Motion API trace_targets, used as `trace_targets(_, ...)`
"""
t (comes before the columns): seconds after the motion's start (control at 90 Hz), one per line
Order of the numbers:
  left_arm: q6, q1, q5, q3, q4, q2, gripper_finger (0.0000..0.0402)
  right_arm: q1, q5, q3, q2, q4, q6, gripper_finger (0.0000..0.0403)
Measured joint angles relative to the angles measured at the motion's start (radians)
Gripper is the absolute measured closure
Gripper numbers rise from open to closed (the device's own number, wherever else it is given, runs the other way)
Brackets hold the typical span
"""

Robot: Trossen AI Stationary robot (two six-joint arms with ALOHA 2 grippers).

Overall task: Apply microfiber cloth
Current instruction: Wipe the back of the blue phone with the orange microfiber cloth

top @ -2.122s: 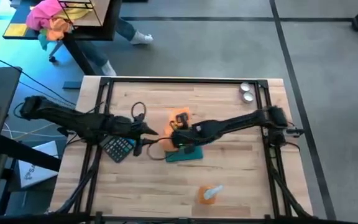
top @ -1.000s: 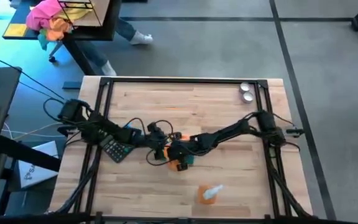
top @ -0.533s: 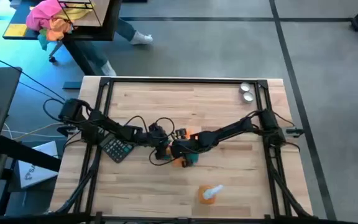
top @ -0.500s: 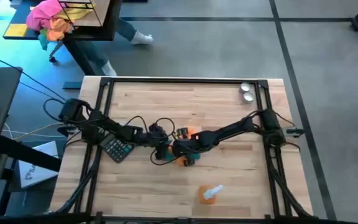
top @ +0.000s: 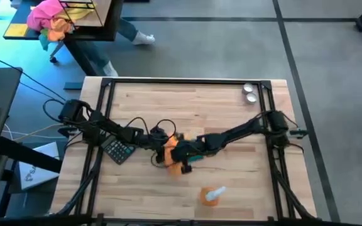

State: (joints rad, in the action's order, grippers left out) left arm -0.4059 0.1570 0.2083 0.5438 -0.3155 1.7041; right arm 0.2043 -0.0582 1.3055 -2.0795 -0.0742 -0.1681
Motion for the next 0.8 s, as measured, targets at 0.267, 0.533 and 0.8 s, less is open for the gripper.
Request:
trace_targets(0.267,0.049,0.008,0.042,-0.006,0.002,-0.062,0.0254,-0.004,-0.185,0.009,-0.162,-0.173,0.143,0.0403)
trace_targets(0.533,0.005,0.011,0.110,-0.003,0.125,-0.054,0.0254,-0.007,-0.127,0.016,-0.137,0.039,0.230,0.0403)
trace_targets(0.8,-0.009,0.016,0.123,-0.005,0.124,-0.044,0.0254,0.022,-0.188,-0.004,0.060,0.523,0.152,0.0403)
